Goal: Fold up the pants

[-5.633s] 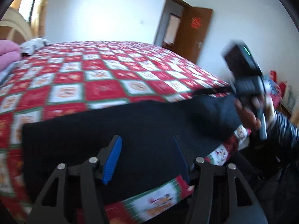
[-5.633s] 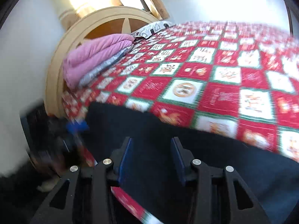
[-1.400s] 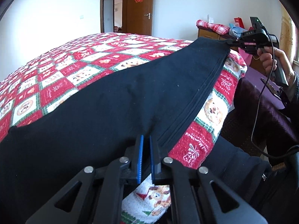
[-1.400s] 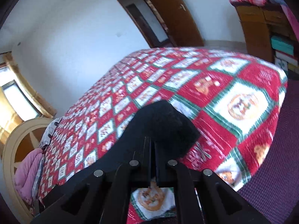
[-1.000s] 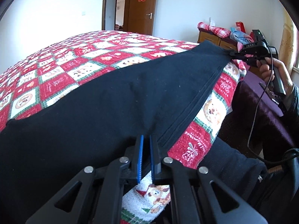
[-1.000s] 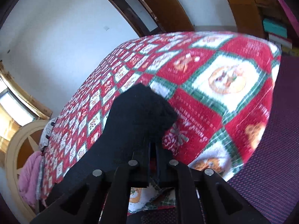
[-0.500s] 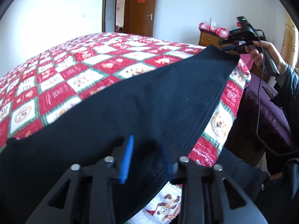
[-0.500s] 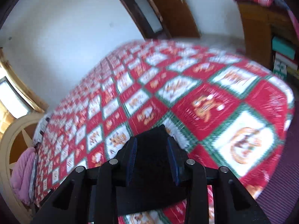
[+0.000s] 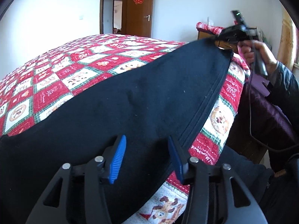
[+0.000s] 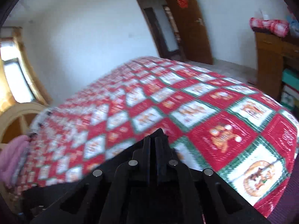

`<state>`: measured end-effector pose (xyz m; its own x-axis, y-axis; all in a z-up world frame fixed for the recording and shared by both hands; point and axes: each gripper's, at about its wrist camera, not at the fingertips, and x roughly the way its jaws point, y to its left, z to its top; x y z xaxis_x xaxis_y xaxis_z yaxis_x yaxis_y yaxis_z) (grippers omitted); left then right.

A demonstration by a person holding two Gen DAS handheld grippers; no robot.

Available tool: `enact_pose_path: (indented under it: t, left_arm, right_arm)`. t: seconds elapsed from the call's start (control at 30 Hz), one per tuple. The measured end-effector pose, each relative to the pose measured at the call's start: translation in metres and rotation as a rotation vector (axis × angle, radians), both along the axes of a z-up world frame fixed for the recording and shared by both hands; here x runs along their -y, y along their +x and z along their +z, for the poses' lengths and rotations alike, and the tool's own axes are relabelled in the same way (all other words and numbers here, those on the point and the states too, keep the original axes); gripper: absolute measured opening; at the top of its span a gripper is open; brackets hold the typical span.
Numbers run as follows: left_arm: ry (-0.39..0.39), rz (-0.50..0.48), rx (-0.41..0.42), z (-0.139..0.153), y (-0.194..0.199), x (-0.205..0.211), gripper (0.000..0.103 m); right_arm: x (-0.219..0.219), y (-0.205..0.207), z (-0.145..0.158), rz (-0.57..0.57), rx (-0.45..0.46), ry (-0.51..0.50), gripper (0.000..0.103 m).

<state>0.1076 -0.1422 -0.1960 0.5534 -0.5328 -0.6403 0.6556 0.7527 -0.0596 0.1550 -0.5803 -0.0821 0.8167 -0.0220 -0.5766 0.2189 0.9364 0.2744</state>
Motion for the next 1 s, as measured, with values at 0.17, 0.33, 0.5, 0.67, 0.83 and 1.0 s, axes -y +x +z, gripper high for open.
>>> enact_pose_path:
  t: [0.17,0.33,0.5,0.67,0.83,1.0]
  left_arm:
    - [-0.004,0.008,0.000,0.001,0.000,-0.001,0.051]
    - [-0.006,0.031,-0.010,0.004,0.000,-0.001,0.051]
    - [-0.004,0.107,-0.004,0.013,0.001,-0.010,0.058]
    - [0.007,0.187,0.015,0.018,0.004,-0.024,0.067]
    - [0.032,0.272,-0.038,0.011,0.016,-0.039,0.067]
    - [0.023,0.296,-0.061,0.009,0.020,-0.044,0.067]
  right_arm:
    - [0.019,0.010,-0.041,-0.016,-0.069,0.022,0.005]
    - [0.010,-0.001,-0.017,-0.081,-0.084,-0.029,0.048]
    - [-0.039,-0.021,0.010,-0.001,-0.041,-0.100,0.048]
    - [-0.114,-0.021,-0.013,0.205,-0.103,-0.247,0.048]
    - [-0.155,-0.019,-0.059,0.275,-0.241,-0.390,0.048]
    - [-0.155,-0.028,-0.070,0.287,-0.252,-0.467,0.048]
